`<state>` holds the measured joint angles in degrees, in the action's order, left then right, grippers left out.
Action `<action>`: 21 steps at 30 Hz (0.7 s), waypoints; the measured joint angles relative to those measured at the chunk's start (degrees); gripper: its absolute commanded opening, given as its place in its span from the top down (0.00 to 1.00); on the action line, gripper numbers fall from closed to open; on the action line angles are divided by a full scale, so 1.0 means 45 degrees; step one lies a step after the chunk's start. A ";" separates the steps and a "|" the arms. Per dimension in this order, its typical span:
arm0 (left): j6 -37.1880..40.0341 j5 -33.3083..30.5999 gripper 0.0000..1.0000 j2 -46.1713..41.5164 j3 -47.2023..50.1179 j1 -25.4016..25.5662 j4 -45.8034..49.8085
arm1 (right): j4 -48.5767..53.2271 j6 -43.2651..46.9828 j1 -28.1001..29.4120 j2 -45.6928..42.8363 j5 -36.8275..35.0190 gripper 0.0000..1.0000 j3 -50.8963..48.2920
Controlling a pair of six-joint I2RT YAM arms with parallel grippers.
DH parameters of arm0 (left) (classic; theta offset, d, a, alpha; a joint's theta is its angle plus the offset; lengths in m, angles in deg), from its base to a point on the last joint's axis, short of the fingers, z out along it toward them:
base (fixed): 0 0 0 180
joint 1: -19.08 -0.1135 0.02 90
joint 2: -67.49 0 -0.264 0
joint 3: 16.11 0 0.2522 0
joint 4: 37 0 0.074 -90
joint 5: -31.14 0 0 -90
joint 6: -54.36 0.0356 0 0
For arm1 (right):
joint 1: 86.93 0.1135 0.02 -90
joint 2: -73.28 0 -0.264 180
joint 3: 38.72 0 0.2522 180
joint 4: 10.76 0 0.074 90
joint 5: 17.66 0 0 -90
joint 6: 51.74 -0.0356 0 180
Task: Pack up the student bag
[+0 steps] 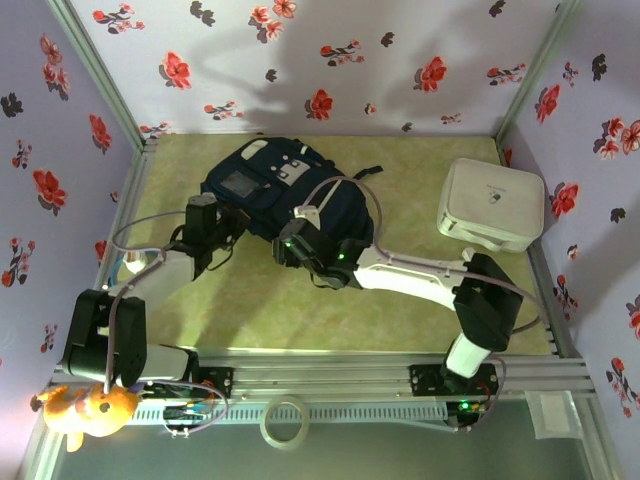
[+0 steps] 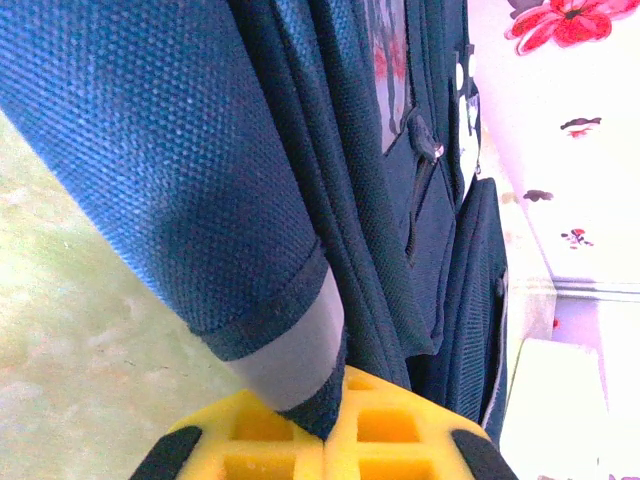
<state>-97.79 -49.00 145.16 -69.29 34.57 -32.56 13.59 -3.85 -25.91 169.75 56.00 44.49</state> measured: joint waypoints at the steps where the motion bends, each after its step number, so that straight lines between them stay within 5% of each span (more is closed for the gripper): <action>1: -0.0005 0.0000 1.00 0.0034 -0.0019 0.0029 0.0005 | 0.0005 0.0015 0.0000 0.0194 0.0097 0.53 0.0078; 8: 0.0049 -0.0092 1.00 0.0301 -0.0296 0.0374 0.0219 | 0.0165 0.0121 0.0005 0.1175 0.0733 0.71 0.0554; 21: 0.0583 -0.0034 1.00 0.0971 -0.1224 0.1185 0.0568 | 0.0738 -0.0597 -0.0418 0.1501 0.0058 0.74 0.0787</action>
<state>-95.17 -49.15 149.53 -74.80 39.90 -30.01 16.91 -6.54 -27.79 176.50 56.27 48.03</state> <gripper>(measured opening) 0.041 0.258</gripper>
